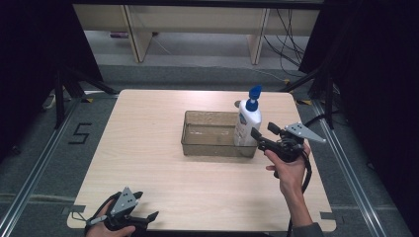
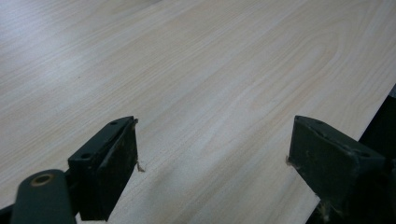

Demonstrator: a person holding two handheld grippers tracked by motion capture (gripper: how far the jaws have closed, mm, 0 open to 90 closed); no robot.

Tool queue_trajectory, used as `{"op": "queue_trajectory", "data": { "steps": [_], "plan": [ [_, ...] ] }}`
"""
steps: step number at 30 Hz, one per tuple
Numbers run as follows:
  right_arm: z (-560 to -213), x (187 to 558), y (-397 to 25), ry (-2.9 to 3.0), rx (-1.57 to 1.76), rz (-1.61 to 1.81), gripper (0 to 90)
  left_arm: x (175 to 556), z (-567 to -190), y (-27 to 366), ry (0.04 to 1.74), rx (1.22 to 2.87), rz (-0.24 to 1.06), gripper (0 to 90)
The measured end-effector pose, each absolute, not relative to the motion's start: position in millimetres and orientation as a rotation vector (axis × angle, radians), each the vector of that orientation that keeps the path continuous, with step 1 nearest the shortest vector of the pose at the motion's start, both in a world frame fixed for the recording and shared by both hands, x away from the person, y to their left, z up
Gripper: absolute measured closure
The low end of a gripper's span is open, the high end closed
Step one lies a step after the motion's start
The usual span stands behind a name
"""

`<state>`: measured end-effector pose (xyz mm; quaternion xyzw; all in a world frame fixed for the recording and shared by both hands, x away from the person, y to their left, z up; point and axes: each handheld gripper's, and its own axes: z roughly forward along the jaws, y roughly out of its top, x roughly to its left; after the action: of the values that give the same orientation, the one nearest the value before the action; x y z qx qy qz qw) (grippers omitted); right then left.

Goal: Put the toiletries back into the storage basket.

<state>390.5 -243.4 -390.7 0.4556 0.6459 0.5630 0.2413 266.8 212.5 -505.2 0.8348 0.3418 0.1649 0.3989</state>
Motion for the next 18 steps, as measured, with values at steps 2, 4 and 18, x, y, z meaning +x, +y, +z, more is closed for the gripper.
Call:
{"op": "queue_trajectory", "data": {
  "steps": [2, 4, 18],
  "plan": [
    [-392, 389, -243, 1.771, 1.252, 1.547, 28.9, 267, -505, 213, 0.859, 2.13, 0.408, 15.0],
    [-394, 388, -243, 1.772, 1.248, 1.541, 28.9, 267, -505, 212, 0.864, 2.119, 0.426, 15.1],
    [-403, 377, -239, 1.807, 1.264, 1.528, 27.7, 267, -505, 213, 0.862, 2.115, 0.423, 15.1]
  ]
}}
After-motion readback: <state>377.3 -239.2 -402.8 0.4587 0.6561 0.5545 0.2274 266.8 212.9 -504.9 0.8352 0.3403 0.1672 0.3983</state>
